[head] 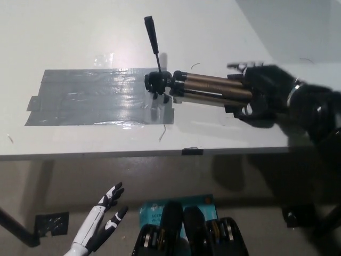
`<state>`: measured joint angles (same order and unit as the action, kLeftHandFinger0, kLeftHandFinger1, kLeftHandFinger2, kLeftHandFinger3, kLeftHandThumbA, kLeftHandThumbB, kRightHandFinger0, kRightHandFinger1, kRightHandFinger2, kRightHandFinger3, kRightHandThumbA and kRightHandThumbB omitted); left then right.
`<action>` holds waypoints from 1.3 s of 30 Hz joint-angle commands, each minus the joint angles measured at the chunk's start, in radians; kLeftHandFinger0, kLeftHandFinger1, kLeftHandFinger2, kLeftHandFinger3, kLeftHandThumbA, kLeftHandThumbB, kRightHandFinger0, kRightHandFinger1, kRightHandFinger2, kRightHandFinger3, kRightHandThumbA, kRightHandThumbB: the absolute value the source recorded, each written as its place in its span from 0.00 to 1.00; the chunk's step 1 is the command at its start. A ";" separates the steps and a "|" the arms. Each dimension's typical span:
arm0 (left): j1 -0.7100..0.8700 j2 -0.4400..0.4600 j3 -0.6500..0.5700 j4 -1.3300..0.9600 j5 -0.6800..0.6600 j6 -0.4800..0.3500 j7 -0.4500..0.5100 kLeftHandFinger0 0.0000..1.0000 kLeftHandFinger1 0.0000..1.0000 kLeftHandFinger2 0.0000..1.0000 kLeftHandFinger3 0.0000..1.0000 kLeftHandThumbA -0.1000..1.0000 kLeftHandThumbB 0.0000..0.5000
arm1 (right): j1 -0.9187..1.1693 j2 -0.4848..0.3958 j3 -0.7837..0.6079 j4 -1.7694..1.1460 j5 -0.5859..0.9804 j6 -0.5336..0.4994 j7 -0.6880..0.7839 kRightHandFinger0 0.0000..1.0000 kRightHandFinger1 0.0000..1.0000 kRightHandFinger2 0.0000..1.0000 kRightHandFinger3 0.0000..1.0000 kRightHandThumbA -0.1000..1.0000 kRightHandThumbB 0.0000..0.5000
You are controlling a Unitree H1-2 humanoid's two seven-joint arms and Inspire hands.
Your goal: A person hands a tripod to the robot which it grabs with its right hand and places in the middle of the table in front of it
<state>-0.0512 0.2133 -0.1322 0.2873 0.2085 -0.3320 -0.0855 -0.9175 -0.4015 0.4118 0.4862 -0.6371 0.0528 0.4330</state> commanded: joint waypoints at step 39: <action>0.017 0.003 -0.003 0.003 0.001 -0.032 0.000 1.00 1.00 1.00 1.00 0.95 0.52 | 0.896 0.431 -0.435 -0.687 0.535 -0.159 -0.166 1.00 1.00 1.00 1.00 0.86 0.46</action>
<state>-0.0527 0.2121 -0.1322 0.3110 0.2089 -0.3310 -0.0869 -0.0389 -0.0439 0.0327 -0.3908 -0.2056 0.1015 0.4256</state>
